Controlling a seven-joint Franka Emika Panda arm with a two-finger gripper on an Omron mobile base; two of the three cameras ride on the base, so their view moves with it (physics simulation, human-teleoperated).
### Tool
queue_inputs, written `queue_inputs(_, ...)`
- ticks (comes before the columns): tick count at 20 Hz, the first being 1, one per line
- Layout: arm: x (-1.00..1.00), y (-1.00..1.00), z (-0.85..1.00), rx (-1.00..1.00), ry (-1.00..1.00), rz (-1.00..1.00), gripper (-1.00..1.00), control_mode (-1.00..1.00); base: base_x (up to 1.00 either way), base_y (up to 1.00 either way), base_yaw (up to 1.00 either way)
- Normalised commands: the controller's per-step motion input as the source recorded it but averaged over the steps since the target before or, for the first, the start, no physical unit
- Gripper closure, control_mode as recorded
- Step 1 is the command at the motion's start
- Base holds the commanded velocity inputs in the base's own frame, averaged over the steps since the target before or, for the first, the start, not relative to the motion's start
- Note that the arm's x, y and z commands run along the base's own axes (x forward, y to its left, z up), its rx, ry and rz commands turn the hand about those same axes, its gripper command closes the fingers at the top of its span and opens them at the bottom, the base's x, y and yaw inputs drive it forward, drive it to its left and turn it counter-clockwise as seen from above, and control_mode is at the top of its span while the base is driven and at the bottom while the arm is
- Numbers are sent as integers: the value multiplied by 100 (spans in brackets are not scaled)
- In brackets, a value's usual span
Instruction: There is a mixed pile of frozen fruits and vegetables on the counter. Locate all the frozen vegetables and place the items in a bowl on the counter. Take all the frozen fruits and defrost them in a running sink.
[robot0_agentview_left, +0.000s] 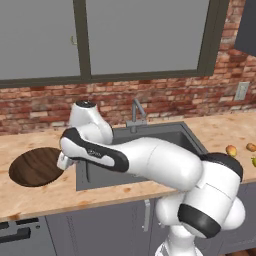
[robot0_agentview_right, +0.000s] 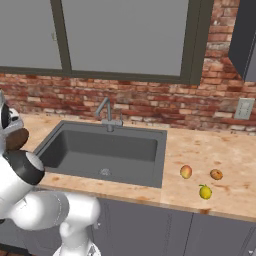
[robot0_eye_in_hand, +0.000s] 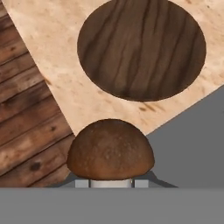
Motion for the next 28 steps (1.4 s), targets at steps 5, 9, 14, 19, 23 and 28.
queue_inputs(5,38,51,-45,0,0,-9,100,-100,0,0,0)
queue_inputs(9,39,46,-47,0,0,-10,100,-100,0,0,0)
queue_inputs(14,54,41,-28,0,0,-12,100,-100,0,0,0)
queue_inputs(19,64,48,-21,-5,0,-13,100,-100,0,0,0)
queue_inputs(23,46,47,-11,-7,0,-11,-100,-100,0,0,0)
queue_inputs(28,11,32,13,-10,0,-11,-100,-100,0,0,0)
